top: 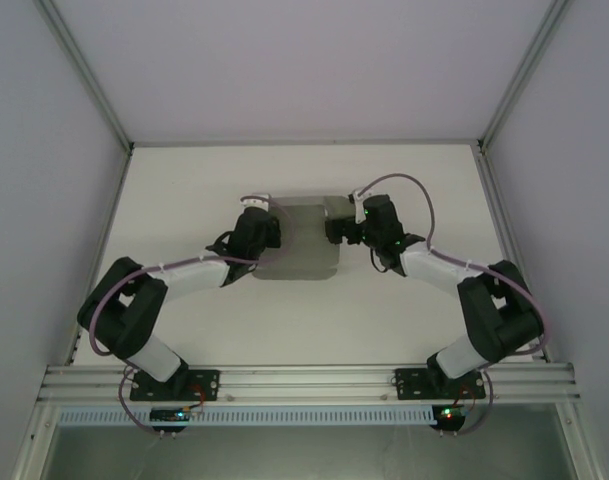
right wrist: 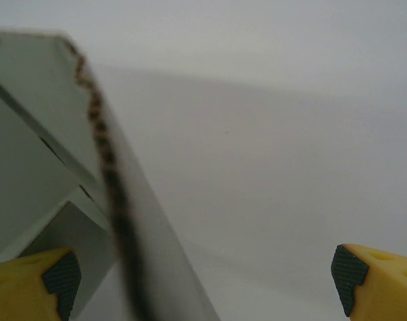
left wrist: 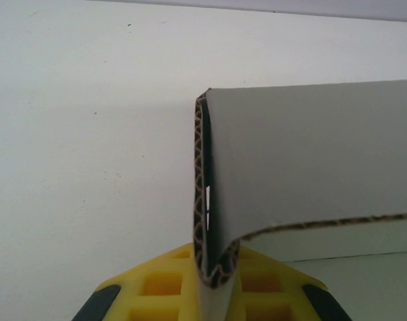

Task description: Assemble paper box

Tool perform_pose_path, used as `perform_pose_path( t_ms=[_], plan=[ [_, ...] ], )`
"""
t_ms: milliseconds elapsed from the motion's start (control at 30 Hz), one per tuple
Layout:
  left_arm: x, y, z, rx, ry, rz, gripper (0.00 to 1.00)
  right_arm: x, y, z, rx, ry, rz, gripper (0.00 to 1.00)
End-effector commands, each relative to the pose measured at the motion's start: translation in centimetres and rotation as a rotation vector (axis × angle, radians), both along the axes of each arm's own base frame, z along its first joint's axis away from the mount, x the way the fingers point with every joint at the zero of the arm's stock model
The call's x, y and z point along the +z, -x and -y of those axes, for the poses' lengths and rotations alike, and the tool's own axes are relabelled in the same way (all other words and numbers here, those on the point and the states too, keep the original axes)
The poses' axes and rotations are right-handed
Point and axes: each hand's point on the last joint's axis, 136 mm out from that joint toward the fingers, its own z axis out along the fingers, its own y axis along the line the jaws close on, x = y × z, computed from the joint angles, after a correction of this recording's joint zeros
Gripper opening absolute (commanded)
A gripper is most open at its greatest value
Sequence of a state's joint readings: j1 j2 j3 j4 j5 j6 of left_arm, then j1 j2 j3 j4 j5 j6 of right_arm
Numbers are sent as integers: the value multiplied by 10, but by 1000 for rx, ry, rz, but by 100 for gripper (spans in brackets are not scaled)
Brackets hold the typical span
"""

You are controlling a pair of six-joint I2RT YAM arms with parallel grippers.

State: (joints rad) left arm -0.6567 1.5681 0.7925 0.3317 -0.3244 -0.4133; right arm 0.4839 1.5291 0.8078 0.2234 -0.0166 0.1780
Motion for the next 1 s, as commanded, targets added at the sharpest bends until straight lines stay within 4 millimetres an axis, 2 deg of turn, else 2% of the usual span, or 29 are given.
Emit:
perform_pose_path(
  t_ms=[0, 133, 300, 400, 700, 833, 967],
  plan=[
    [18, -6, 14, -23, 60, 20, 0, -4, 0, -27, 104, 24, 12, 99],
    [17, -5, 15, -25, 66, 15, 0, -9, -8, -34, 44, 100, 58, 99],
    [15, -4, 8, -2, 47, 10, 0, -1, -14, -21, -62, 161, 116, 99],
    [14, -3, 4, 5, 30, 11, 0, 12, -3, -8, -63, 144, 130, 99],
    [14, -2, -3, -30, 1, 0, 0, 51, 56, 36, 68, -2, 77, 99],
    [16, 3, 1, -111, 45, -8, 0, 65, 61, 68, 88, -134, 10, 99],
    [18, 7, 3, -156, 68, -25, 0, 66, 48, 78, 169, -217, -55, 95]
  ],
)
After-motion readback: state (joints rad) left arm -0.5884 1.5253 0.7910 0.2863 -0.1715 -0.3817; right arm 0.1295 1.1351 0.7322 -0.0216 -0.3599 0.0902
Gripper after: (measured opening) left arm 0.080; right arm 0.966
